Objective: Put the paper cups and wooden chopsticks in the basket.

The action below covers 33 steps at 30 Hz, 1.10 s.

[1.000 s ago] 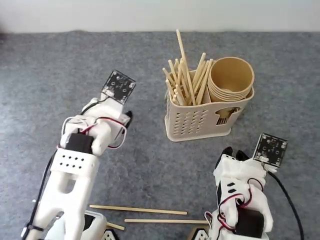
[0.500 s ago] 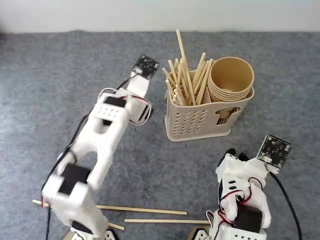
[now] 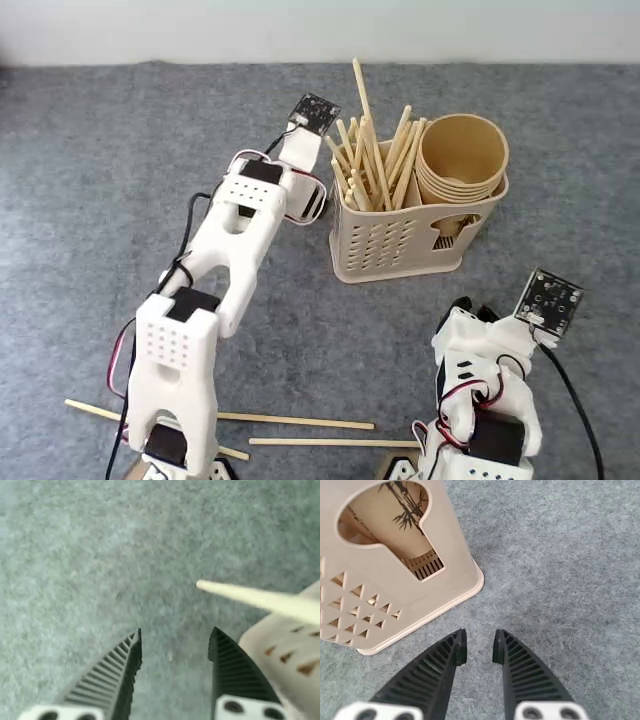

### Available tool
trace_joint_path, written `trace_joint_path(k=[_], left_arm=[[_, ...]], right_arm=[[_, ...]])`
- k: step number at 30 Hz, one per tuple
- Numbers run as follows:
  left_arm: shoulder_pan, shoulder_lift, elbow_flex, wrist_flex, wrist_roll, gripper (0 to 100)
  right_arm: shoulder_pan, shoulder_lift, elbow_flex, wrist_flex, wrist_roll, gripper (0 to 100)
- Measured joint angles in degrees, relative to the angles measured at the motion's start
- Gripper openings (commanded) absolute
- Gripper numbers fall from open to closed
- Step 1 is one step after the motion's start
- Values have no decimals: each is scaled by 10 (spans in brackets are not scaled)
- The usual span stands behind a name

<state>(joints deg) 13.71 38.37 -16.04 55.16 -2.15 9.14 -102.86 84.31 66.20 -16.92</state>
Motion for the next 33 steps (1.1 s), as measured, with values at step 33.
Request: trace_joint_path(k=[33], left_arm=[[40, 125, -200, 10, 89, 12]], right_arm=[[1, 0, 33, -26, 0, 100]])
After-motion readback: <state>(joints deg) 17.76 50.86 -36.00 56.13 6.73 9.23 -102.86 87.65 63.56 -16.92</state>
